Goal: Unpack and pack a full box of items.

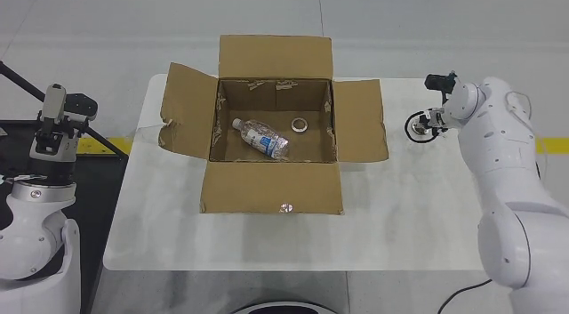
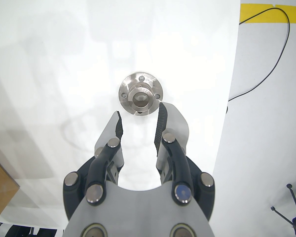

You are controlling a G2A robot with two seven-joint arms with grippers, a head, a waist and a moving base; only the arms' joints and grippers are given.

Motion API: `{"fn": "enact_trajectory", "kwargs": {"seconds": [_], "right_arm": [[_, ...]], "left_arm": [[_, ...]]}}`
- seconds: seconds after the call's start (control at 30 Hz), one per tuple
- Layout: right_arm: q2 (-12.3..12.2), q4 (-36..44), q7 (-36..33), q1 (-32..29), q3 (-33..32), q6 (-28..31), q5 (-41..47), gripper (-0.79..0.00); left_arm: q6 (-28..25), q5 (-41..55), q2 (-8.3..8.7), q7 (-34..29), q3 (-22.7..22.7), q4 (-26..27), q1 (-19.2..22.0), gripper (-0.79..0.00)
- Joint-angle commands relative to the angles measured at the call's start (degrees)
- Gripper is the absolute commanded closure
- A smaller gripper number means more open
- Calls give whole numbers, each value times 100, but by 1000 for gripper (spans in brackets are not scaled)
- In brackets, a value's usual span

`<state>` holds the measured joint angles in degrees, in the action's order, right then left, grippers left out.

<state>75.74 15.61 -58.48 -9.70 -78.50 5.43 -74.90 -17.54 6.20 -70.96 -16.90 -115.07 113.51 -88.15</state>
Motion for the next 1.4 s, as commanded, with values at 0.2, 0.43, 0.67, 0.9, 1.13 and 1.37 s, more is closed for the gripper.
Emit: {"fn": "enact_trajectory", "kwargs": {"seconds": [0.2,0.43,0.67,0.9,1.13,1.37], "right_arm": [[44,-163,274,79,50,-168,179,-354],[106,-285,399,96,174,-359,180,-369],[125,-397,531,109,202,-482,310,-357],[118,-428,833,78,179,-556,508,-366],[146,-422,1145,35,236,-835,552,-360],[181,-474,1172,20,342,-957,508,-354]], "left_arm": [[0,0,0,0,0,0,0,-785],[0,0,0,0,0,0,0,-785],[0,0,0,0,0,0,0,-785],[0,0,0,0,0,0,0,-785],[0,0,0,0,0,0,0,-785],[0,0,0,0,0,0,0,-785]]}}
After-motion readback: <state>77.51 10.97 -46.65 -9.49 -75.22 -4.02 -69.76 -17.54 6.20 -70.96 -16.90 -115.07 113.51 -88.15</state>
